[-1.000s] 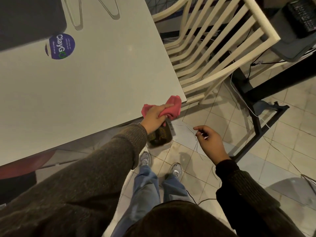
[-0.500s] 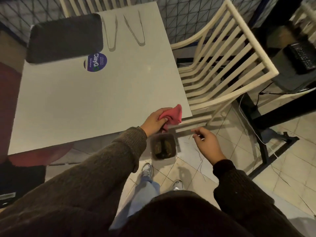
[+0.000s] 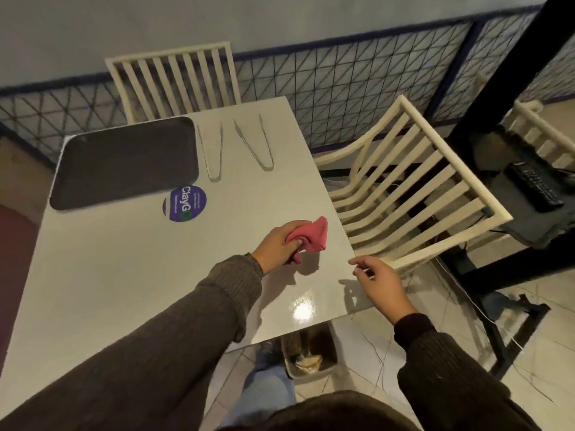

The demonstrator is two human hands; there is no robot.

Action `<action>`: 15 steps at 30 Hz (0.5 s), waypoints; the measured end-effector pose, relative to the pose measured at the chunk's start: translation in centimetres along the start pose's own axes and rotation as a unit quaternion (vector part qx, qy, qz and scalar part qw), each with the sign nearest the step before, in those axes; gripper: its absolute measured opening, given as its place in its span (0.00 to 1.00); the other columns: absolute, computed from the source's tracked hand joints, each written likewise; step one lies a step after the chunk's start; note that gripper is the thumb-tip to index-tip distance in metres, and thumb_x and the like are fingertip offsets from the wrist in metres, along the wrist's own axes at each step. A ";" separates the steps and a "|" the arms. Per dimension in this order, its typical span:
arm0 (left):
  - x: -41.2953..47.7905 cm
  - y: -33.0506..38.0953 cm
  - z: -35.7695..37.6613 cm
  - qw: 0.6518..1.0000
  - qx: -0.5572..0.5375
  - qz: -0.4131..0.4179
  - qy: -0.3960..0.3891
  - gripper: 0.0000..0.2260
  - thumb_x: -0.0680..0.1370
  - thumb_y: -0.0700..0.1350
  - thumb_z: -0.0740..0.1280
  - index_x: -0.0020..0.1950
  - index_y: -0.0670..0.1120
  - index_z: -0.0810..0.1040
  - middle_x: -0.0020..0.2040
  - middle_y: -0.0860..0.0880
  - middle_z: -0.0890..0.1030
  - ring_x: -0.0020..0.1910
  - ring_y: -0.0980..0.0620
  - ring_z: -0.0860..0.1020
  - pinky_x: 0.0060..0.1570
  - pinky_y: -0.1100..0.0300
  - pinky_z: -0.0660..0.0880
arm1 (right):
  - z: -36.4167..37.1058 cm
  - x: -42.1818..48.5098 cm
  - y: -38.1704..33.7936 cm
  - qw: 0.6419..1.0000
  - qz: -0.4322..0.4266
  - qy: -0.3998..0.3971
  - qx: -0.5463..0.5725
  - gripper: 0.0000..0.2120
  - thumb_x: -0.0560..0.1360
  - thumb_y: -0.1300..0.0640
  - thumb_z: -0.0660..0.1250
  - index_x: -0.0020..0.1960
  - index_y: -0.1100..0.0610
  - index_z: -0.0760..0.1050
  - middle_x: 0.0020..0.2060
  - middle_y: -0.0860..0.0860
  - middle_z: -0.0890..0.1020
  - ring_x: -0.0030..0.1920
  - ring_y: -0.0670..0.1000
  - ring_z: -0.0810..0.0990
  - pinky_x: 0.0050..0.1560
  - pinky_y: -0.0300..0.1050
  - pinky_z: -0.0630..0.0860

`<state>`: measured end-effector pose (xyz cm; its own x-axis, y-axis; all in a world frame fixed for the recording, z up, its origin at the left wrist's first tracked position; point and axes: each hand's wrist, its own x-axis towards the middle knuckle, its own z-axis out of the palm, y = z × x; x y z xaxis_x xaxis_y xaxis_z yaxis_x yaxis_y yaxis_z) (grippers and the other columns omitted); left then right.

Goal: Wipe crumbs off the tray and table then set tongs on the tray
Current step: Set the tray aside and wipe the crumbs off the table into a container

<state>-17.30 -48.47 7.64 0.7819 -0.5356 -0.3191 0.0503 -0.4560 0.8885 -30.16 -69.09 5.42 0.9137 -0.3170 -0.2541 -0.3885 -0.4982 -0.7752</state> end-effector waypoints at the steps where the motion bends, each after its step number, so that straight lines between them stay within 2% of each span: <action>1: 1.5 -0.1 -1.0 1.000 0.004 0.006 -0.006 0.19 0.81 0.34 0.59 0.71 0.46 0.72 0.54 0.42 0.80 0.33 0.51 0.78 0.37 0.62 0.80 | 0.4 1.0 -0.6 1.000 0.010 0.007 0.002 0.11 0.77 0.62 0.62 0.52 0.50 0.79 0.47 0.51 0.81 0.41 0.43 0.77 0.37 0.31 0.72; 3: 4.5 -0.4 -2.7 0.998 0.049 0.032 -0.002 0.20 0.81 0.35 0.59 0.71 0.48 0.72 0.54 0.42 0.82 0.37 0.47 0.81 0.43 0.57 0.82 | 1.0 3.0 -1.9 0.999 0.030 0.020 0.006 0.11 0.78 0.63 0.61 0.52 0.50 0.78 0.47 0.51 0.81 0.40 0.40 0.77 0.37 0.26 0.71; 5: 7.5 -0.6 -4.0 0.992 0.115 0.058 0.007 0.20 0.80 0.38 0.61 0.71 0.52 0.73 0.54 0.44 0.83 0.43 0.48 0.83 0.52 0.52 0.82 | 1.4 4.9 -3.2 0.998 0.050 0.037 0.015 0.11 0.78 0.64 0.60 0.54 0.53 0.78 0.47 0.51 0.80 0.39 0.33 0.78 0.37 0.23 0.70; 7: 10.2 -0.7 -4.7 0.980 0.189 0.068 0.008 0.21 0.80 0.40 0.62 0.72 0.54 0.72 0.56 0.47 0.82 0.53 0.50 0.80 0.61 0.51 0.75 | 1.6 6.7 -4.3 0.996 0.059 0.056 0.026 0.11 0.79 0.65 0.59 0.56 0.57 0.78 0.47 0.53 0.78 0.38 0.25 0.74 0.37 0.22 0.69; 8: 11.3 -0.7 -4.8 0.971 0.225 0.077 0.011 0.21 0.80 0.41 0.61 0.72 0.56 0.71 0.58 0.48 0.82 0.57 0.48 0.77 0.62 0.50 0.72 | 1.7 7.4 -4.7 0.996 0.060 0.065 0.027 0.11 0.79 0.66 0.59 0.56 0.58 0.77 0.47 0.54 0.78 0.38 0.24 0.74 0.37 0.22 0.69; 10: 13.3 -1.1 -4.6 0.959 0.267 0.093 0.006 0.22 0.79 0.42 0.61 0.72 0.59 0.71 0.59 0.48 0.82 0.61 0.45 0.76 0.59 0.51 0.71 | 1.8 8.6 -5.3 0.995 0.062 0.078 0.026 0.11 0.78 0.66 0.59 0.55 0.58 0.77 0.47 0.55 0.79 0.38 0.24 0.73 0.37 0.22 0.68; 11: 14.1 -1.5 -4.2 0.956 0.277 0.093 -0.001 0.22 0.79 0.43 0.61 0.72 0.60 0.70 0.58 0.49 0.83 0.60 0.45 0.77 0.55 0.57 0.72 | 1.8 9.1 -5.4 0.994 0.064 0.081 0.026 0.11 0.78 0.66 0.59 0.55 0.59 0.77 0.47 0.55 0.79 0.38 0.25 0.73 0.37 0.22 0.68; 13: 15.5 -3.1 -3.2 0.953 0.291 0.077 -0.016 0.23 0.79 0.46 0.60 0.72 0.64 0.67 0.58 0.50 0.82 0.58 0.46 0.77 0.45 0.71 0.65 | 2.0 9.7 -5.3 0.993 0.073 0.086 0.026 0.11 0.78 0.66 0.58 0.56 0.60 0.77 0.47 0.54 0.79 0.38 0.24 0.73 0.36 0.21 0.68; 15: 16.1 -4.6 -2.1 0.948 0.310 0.056 -0.038 0.24 0.78 0.48 0.60 0.72 0.67 0.61 0.58 0.50 0.80 0.61 0.43 0.73 0.50 0.66 0.63 | 2.2 9.8 -4.9 0.993 0.080 0.090 0.016 0.11 0.78 0.66 0.59 0.56 0.59 0.78 0.46 0.52 0.78 0.38 0.26 0.74 0.36 0.22 0.67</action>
<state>-3.63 -53.46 -0.90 0.7127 -0.6441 -0.2778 -0.4234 -0.7107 0.5618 -19.01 -67.99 5.41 0.8033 -0.5305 -0.2706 -0.5207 -0.4050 -0.7516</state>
